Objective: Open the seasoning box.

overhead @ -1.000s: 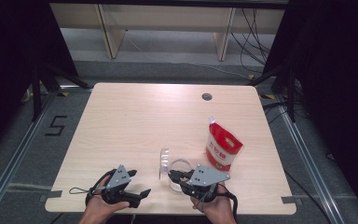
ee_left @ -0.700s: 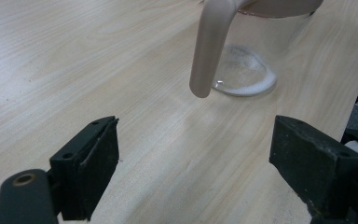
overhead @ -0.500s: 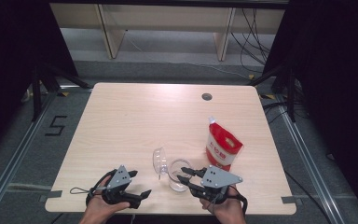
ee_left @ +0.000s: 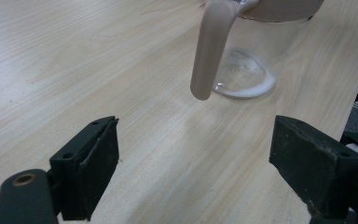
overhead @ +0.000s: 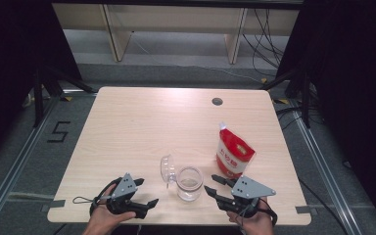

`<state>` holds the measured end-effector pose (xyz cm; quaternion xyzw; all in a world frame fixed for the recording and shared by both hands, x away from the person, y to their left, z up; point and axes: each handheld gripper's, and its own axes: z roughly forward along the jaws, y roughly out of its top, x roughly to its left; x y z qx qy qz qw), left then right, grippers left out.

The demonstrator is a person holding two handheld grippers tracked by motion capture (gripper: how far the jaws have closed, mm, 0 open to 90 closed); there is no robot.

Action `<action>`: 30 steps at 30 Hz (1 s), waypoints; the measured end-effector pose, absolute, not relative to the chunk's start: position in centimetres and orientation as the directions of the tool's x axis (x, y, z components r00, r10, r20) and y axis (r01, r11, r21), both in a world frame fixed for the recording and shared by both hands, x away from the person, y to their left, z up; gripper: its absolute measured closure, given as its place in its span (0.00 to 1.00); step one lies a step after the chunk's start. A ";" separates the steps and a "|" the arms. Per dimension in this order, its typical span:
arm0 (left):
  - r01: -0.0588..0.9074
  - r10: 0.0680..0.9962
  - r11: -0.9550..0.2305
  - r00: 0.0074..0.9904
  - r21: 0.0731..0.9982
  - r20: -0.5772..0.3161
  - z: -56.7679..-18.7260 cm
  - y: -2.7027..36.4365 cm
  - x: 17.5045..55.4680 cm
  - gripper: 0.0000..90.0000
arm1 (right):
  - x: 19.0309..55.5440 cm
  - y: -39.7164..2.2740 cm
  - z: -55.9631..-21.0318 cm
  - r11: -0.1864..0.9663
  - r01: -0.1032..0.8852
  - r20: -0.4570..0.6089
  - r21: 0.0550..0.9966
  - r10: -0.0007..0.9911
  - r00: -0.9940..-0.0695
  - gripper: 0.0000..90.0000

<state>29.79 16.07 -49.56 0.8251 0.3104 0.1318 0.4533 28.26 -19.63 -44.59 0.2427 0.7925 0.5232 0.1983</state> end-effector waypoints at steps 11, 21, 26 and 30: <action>0.386 0.633 -0.379 0.771 0.841 -0.068 -49.5 16.0 29.8 0.17 | 27.4 -22.1 -45.5 0.312 0.245 -0.023 0.918 0.659 -0.752 0.56; 0.407 0.644 -0.366 0.760 0.837 -0.088 -49.5 15.9 29.8 0.17 | 26.8 -24.3 -46.1 0.275 0.303 0.018 0.912 0.712 -0.702 0.53; 0.404 0.642 -0.377 0.763 0.834 -0.079 -49.7 15.8 29.9 0.17 | 27.0 -25.6 -46.3 0.272 0.301 0.000 0.914 0.743 -0.670 0.47; 0.405 0.647 -0.362 0.758 0.839 -0.086 -49.7 15.8 29.9 0.17 | 26.9 -26.3 -46.4 0.243 0.337 0.022 0.910 0.782 -0.623 0.45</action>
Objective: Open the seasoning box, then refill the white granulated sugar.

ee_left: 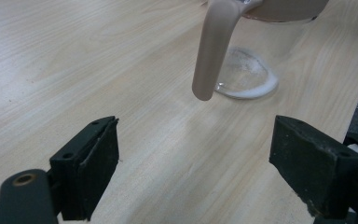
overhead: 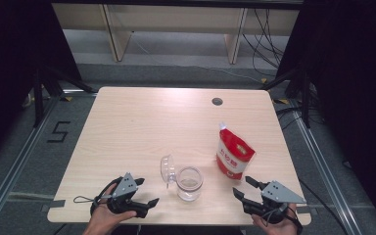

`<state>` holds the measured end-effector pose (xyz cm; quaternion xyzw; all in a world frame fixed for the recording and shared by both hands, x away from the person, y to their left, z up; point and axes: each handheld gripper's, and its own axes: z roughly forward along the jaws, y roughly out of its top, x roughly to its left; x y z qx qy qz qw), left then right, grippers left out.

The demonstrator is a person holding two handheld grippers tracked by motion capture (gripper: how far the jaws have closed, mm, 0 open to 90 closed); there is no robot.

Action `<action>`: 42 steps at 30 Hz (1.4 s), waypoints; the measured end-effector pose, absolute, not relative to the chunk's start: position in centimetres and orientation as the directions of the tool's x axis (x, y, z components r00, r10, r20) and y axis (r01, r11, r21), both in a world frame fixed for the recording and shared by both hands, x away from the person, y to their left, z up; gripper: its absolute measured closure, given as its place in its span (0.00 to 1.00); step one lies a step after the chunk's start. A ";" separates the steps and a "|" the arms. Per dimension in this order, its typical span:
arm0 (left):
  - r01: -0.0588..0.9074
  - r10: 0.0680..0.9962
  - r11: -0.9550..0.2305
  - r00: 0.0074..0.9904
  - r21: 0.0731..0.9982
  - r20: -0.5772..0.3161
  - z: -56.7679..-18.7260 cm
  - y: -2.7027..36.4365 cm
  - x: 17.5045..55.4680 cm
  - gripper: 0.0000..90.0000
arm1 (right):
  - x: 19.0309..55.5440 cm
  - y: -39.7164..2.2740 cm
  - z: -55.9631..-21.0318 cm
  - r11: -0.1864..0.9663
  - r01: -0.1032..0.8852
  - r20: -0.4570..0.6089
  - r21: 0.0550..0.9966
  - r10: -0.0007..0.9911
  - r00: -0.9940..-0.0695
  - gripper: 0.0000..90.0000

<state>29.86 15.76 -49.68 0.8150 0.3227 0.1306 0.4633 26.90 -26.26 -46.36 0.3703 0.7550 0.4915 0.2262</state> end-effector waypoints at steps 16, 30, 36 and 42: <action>0.413 0.652 -0.356 0.753 0.839 -0.094 -49.7 15.8 30.1 0.17 | 27.9 -28.5 -47.1 0.227 0.354 0.022 0.907 0.815 -0.579 0.30; 0.420 0.654 -0.366 0.751 0.831 -0.091 -49.6 15.8 30.0 0.17 | 28.4 -28.9 -47.8 0.190 0.393 0.065 0.900 0.832 -0.551 0.20; 0.411 0.648 -0.379 0.758 0.829 -0.080 -49.5 15.9 30.1 0.17 | 28.8 -29.2 -47.9 0.199 0.375 0.051 0.906 0.826 -0.562 0.19; 0.416 0.645 -0.370 0.759 0.831 -0.092 -49.5 15.9 30.1 0.17 | 28.9 -29.2 -47.9 0.213 0.365 0.034 0.906 0.824 -0.565 0.18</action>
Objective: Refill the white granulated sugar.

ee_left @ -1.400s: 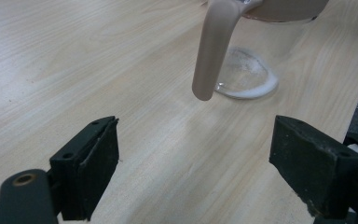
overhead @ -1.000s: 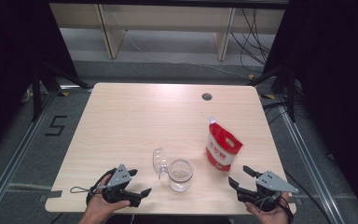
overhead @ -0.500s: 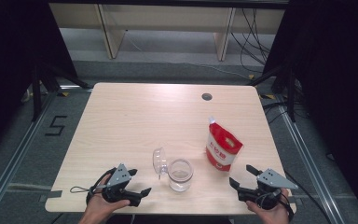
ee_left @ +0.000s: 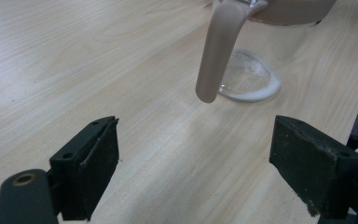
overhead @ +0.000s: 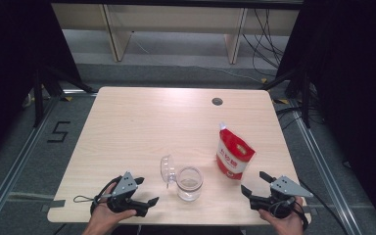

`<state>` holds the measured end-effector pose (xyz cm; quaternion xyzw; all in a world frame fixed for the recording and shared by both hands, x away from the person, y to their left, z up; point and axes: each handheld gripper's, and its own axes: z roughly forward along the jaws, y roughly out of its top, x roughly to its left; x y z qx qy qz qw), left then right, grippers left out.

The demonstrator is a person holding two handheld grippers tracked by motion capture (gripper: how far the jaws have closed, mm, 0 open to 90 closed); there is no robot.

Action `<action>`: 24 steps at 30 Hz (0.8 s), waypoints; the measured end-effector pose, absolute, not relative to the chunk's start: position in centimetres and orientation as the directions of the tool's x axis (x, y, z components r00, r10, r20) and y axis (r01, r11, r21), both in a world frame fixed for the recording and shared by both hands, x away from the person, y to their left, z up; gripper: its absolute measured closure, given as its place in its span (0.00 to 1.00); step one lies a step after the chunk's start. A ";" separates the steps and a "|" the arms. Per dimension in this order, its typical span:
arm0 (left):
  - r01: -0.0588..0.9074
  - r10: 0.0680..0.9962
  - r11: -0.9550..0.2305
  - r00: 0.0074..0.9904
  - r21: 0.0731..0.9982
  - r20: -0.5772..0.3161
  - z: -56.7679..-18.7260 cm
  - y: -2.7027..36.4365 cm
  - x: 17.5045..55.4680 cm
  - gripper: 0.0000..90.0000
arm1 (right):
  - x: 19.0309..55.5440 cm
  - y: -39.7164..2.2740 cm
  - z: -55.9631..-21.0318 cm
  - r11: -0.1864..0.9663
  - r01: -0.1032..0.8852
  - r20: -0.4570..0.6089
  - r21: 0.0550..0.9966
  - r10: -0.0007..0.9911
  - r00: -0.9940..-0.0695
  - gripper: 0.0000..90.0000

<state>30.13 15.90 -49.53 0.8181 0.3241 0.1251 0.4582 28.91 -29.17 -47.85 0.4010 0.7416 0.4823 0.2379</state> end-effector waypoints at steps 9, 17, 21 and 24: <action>0.396 0.635 -0.388 0.770 0.832 -0.070 -49.5 15.9 30.3 0.17 | 29.3 -28.7 -48.0 0.197 0.361 0.046 0.912 0.823 -0.566 0.17; 0.409 0.644 -0.372 0.760 0.833 -0.086 -49.6 15.8 30.0 0.17 | 30.5 -28.2 -48.1 0.220 0.316 0.008 0.923 0.809 -0.588 0.17; 0.407 0.637 -0.385 0.767 0.828 -0.081 -49.6 15.7 30.1 0.17 | 31.1 -27.9 -48.2 0.184 0.321 0.045 0.929 0.807 -0.590 0.17; 0.407 0.633 -0.385 0.769 0.828 -0.083 -49.6 15.7 30.0 0.17 | 32.0 -27.9 -48.3 0.181 0.293 0.032 0.939 0.802 -0.596 0.18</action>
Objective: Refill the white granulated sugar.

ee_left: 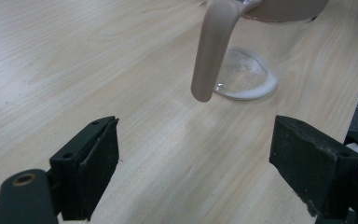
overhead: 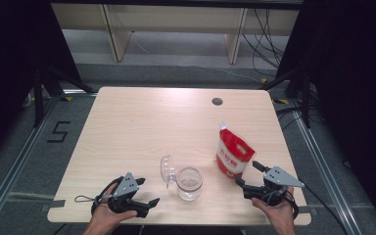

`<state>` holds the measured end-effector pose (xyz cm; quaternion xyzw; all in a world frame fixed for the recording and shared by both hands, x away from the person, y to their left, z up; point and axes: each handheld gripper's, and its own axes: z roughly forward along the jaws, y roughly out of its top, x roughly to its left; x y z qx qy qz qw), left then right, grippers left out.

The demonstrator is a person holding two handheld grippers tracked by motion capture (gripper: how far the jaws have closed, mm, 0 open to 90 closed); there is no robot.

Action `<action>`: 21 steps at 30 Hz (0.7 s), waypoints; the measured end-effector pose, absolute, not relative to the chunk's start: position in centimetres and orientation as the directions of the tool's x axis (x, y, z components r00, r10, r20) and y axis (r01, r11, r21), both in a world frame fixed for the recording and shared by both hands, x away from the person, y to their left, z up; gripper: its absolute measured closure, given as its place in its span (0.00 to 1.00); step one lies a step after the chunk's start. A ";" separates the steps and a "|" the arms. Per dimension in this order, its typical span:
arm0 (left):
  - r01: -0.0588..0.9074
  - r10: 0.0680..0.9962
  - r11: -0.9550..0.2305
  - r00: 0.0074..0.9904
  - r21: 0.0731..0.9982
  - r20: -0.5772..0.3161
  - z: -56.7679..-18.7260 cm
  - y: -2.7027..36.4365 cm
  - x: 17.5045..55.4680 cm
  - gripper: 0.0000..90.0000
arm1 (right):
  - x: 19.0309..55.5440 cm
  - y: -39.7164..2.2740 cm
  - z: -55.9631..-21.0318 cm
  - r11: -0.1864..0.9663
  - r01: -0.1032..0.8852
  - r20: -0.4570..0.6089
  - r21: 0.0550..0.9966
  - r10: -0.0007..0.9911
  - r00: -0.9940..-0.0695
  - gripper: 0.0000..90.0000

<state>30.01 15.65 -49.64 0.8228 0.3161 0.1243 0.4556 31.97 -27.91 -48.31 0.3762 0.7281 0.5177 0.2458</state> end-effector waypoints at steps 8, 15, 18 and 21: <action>0.409 0.637 -0.385 0.766 0.828 -0.082 -49.6 15.8 30.0 0.17 | 33.0 -27.0 -48.4 0.198 0.293 0.020 0.935 0.798 -0.603 0.19; 0.404 0.638 -0.389 0.766 0.828 -0.074 -49.6 15.8 29.9 0.17 | 33.6 -26.8 -48.5 0.186 0.282 0.021 0.941 0.801 -0.598 0.23; 0.401 0.638 -0.379 0.766 0.834 -0.078 -49.7 15.7 29.9 0.17 | 34.1 -26.7 -48.7 0.199 0.255 -0.002 0.946 0.792 -0.611 0.25; 0.401 0.633 -0.388 0.771 0.830 -0.076 -49.7 15.8 30.0 0.17 | 34.2 -26.5 -48.8 0.198 0.269 0.007 0.942 0.794 -0.608 0.27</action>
